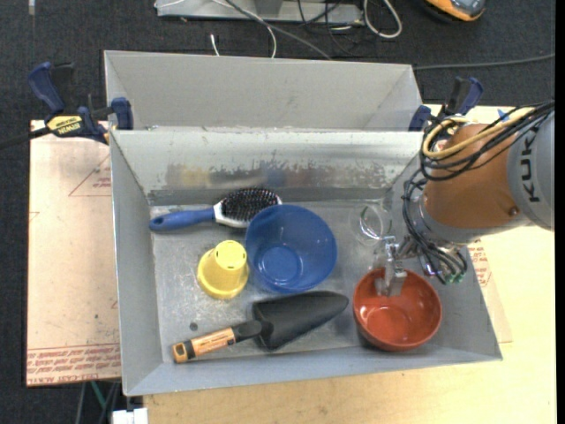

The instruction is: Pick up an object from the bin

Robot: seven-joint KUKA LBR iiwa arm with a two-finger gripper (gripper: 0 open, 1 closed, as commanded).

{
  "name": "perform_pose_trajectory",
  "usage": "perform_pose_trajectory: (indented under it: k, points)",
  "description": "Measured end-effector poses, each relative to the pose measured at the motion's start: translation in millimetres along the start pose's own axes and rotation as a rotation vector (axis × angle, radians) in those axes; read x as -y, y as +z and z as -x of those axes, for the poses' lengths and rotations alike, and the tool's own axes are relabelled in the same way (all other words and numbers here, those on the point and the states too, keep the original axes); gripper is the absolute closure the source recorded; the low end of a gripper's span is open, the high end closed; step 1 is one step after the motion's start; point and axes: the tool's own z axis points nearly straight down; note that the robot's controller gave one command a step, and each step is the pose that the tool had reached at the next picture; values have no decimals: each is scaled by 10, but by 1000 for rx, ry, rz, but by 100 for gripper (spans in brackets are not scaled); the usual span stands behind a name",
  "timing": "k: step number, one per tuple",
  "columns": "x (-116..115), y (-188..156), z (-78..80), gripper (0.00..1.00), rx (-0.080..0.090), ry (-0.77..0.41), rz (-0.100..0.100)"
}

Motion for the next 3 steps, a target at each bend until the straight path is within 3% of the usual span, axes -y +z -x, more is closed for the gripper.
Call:
perform_pose_trajectory:
  k: [1, 2, 3]
  points:
    - [-66, -684, -5, 100, 0, -9, 0]
    - [-59, 207, -53, 100, 3, 40, 1]
    - [-25, -618, 3, 100, 8, 23, 0]
